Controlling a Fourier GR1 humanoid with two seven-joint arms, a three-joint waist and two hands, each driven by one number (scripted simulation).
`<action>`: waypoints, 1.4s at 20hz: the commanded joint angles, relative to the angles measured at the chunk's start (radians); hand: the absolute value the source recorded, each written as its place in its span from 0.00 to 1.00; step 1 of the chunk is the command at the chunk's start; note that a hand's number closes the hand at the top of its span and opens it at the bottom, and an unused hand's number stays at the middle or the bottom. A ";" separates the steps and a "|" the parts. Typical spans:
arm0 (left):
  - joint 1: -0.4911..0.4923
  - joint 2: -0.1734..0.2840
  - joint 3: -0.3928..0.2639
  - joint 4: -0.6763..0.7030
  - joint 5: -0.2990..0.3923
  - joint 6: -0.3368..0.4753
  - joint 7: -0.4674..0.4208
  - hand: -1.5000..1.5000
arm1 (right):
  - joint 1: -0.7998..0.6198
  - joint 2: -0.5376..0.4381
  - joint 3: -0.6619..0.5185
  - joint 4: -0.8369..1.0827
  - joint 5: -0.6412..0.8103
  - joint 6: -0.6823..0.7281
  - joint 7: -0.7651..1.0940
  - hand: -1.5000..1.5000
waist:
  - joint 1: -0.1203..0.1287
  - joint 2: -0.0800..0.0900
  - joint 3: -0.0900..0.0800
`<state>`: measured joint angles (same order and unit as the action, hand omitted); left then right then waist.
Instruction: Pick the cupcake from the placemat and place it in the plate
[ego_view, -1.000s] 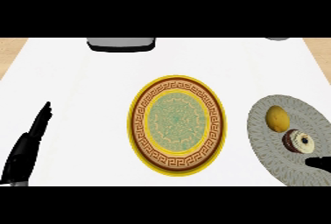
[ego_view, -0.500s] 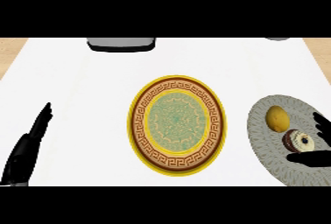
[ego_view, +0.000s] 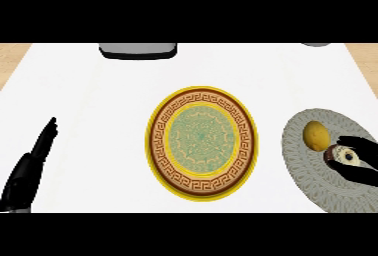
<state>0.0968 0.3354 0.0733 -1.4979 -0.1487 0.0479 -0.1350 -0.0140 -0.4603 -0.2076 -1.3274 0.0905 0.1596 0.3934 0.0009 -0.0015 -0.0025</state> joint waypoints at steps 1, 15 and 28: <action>0.029 -0.021 0.025 0.033 0.001 -0.028 -0.069 0.50 | -0.049 0.014 -0.034 0.067 0.016 -0.005 -0.071 1.00 | 0.002 0.001 0.003; -0.041 -0.029 0.007 -0.027 -0.023 -0.036 0.024 0.50 | -0.255 -0.264 0.294 0.193 0.499 0.067 -0.460 1.00 | 0.056 0.014 0.006; 0.035 -0.048 0.034 0.022 -0.042 -0.020 -0.036 0.50 | -0.336 -0.248 0.098 0.104 0.440 -0.215 -0.693 1.00 | -0.012 -0.005 0.002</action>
<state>0.0845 0.3057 0.1100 -1.4893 -0.1772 0.0120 -0.1358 -0.3619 -0.6899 -0.0523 -1.1208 0.5889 -0.0327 -0.2320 0.0058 -0.0003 0.0006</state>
